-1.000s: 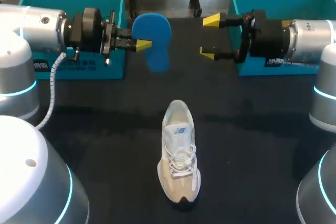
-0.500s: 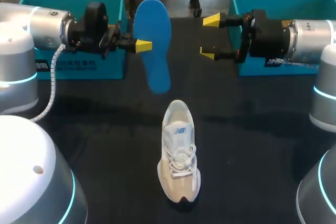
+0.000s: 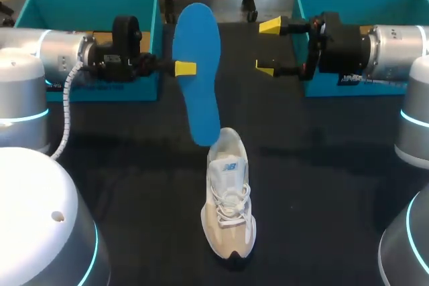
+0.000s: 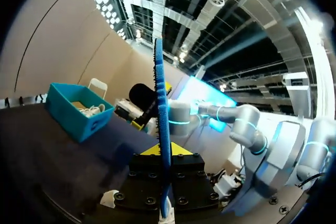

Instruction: Take the shoe out of the shoebox, open the shoe tongue, remove and reinsert the insole, then place the shoe into the shoebox

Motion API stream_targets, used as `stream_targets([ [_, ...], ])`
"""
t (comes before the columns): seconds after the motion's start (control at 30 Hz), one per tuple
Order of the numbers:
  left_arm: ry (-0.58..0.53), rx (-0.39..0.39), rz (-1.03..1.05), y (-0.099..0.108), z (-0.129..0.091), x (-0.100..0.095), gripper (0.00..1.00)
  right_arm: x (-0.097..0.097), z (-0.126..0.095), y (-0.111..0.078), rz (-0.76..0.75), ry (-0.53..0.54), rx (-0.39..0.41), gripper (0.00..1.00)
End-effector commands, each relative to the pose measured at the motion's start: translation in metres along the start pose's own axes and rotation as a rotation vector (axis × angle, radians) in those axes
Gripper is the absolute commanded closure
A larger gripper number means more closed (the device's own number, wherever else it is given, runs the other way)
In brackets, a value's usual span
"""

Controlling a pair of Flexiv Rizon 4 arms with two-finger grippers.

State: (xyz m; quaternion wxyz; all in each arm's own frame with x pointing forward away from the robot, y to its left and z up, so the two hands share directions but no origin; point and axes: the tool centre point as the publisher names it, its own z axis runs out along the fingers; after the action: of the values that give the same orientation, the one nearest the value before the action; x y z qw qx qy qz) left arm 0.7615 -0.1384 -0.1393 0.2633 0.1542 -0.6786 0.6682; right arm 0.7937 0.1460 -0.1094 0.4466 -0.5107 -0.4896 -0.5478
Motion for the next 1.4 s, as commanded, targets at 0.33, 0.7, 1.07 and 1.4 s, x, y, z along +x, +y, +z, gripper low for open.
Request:
stream_targets([
  [0.33, -0.021, 0.079, -0.671, 0.004, 0.007, -0.010, 1.00, 0.000, 0.001, -0.001, 0.000, -0.003, -0.001, 0.00],
  [0.7, -0.029, 0.063, -0.774, 0.024, 0.011, -0.033, 1.00, 0.000, 0.001, -0.001, 0.000, -0.003, -0.001, 0.00],
  [1.07, -0.020, 0.085, -0.816, 0.027, 0.008, -0.036, 1.00, 0.012, 0.007, 0.001, -0.045, -0.220, 0.064, 0.00],
  [1.4, -0.025, 0.114, -0.924, 0.025, 0.008, -0.036, 1.00, 0.026, 0.017, 0.011, -0.011, -0.561, 0.209, 0.00],
])
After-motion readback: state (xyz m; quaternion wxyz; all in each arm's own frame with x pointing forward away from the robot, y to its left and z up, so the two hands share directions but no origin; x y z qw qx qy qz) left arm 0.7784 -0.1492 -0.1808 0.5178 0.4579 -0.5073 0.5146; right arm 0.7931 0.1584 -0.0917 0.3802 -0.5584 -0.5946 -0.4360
